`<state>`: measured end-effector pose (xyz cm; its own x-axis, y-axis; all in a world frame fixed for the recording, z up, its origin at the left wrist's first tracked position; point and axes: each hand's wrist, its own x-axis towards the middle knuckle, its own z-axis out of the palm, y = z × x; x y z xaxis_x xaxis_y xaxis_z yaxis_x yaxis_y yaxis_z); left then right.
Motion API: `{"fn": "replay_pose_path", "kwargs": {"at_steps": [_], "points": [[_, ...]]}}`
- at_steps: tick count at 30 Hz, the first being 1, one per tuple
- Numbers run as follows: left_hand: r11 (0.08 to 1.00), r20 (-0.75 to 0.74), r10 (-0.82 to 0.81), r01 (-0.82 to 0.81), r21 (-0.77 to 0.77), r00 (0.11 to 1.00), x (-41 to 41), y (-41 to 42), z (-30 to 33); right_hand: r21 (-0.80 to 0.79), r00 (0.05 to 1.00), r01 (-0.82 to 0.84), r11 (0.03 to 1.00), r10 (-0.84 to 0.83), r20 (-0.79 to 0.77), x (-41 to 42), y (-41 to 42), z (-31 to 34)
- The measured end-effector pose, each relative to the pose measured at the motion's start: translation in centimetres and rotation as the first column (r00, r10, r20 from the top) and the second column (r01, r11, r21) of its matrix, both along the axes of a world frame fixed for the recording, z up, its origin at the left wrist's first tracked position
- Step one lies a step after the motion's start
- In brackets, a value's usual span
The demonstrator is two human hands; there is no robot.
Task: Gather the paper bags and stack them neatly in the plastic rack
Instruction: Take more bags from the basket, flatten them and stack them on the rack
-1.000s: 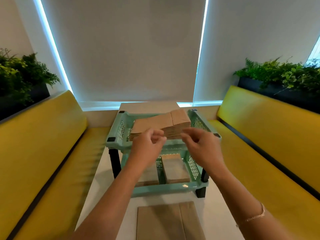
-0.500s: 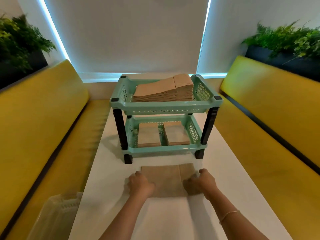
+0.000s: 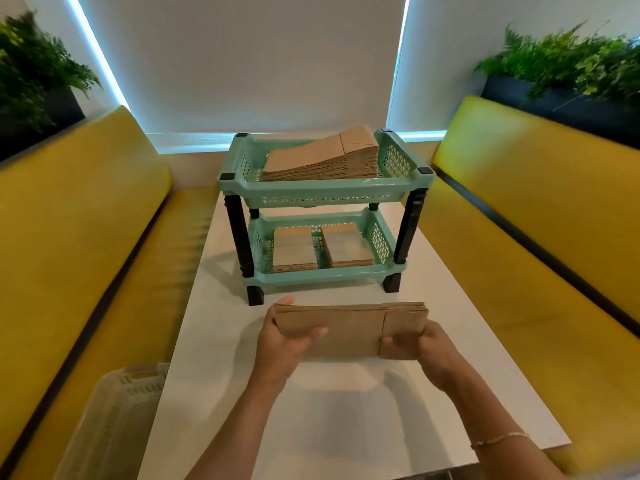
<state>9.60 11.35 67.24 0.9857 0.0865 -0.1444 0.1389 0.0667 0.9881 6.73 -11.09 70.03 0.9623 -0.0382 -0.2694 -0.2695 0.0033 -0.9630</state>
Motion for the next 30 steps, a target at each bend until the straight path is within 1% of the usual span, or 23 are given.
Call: {"fn": "replay_pose_path", "kwargs": {"at_steps": [2, 3, 5, 7, 10, 14, 17, 19, 21, 23, 24, 26, 27, 28, 30], "points": [[1.0, 0.07, -0.005, 0.005, -0.003, 0.998, -0.3, 0.1, 0.3, 0.001, 0.996, 0.065, 0.998, -0.065, 0.054, -0.2, 0.3, 0.1], [1.0, 0.065, -0.002, 0.001, 0.016, 0.998, -0.4, 0.0, 0.0, -0.006, 0.992, 0.109, 0.994, -0.108, 0.062, -0.4, 0.5, -0.3], [0.998, 0.012, -0.006, 0.005, 0.07, 1.0, -0.8, -0.2, -1.1, -0.027, 0.982, 0.18, 0.983, -0.178, 0.06, -0.8, 1.0, -1.5], [0.994, -0.042, -0.035, 0.04, 0.104, 0.998, -1.2, -0.5, -2.4, -0.054, 0.977, 0.208, 0.977, -0.205, 0.056, -1.1, 1.6, -2.6], [0.983, -0.08, -0.049, 0.063, 0.17, 0.996, -1.2, -0.7, -3.2, -0.063, 0.968, 0.249, 0.966, -0.246, 0.048, -0.9, 2.0, -2.9], [0.96, -0.093, -0.045, 0.069, 0.27, 0.995, -0.9, -0.4, -3.0, -0.075, 0.967, 0.253, 0.965, -0.25, 0.044, -0.6, 1.7, -2.9], [0.907, -0.138, -0.088, 0.137, 0.399, 0.986, -1.1, 0.3, -3.5, -0.108, 0.974, 0.227, 0.968, -0.223, 0.042, -1.1, 1.9, -3.4], [0.894, -0.158, -0.098, 0.157, 0.419, 0.983, -1.2, 0.9, -3.2, -0.146, 0.978, 0.207, 0.967, -0.203, 0.043, -1.1, 1.8, -3.2], [0.917, -0.12, -0.084, 0.124, 0.379, 0.989, -0.8, 1.5, -1.8, -0.167, 0.977, 0.21, 0.963, -0.202, 0.064, -0.6, 1.4, -2.3], [0.955, -0.049, -0.064, 0.075, 0.287, 0.997, -0.3, 2.0, 0.6, -0.126, 0.974, 0.218, 0.968, -0.207, 0.093, -0.2, 0.8, -1.1], [0.976, -0.008, -0.041, 0.042, 0.212, 0.999, -0.2, 2.1, 2.1, -0.093, 0.973, 0.218, 0.971, -0.208, 0.102, -0.1, 0.6, -0.6], [1.0, 0.099, 0.006, -0.004, -0.02, 0.995, -0.2, 1.9, 5.3, -0.031, 0.979, 0.184, 0.982, -0.18, 0.095, -0.3, 0.7, -0.2], [0.993, 0.151, 0.009, 0.009, -0.118, 0.988, -0.1, 1.6, 6.4, -0.013, 0.984, 0.158, 0.987, -0.156, 0.09, -0.5, 0.9, -0.1], [0.983, 0.19, -0.005, 0.04, -0.181, 0.982, -0.2, 1.1, 7.4, -0.01, 0.987, 0.133, 0.991, -0.132, 0.091, -0.7, 1.3, -0.1], [0.971, 0.217, -0.063, 0.11, -0.213, 0.974, -0.7, -0.2, 8.0, -0.053, 0.992, 0.08, 0.995, -0.074, 0.103, -0.9, 2.3, -0.5]]}}
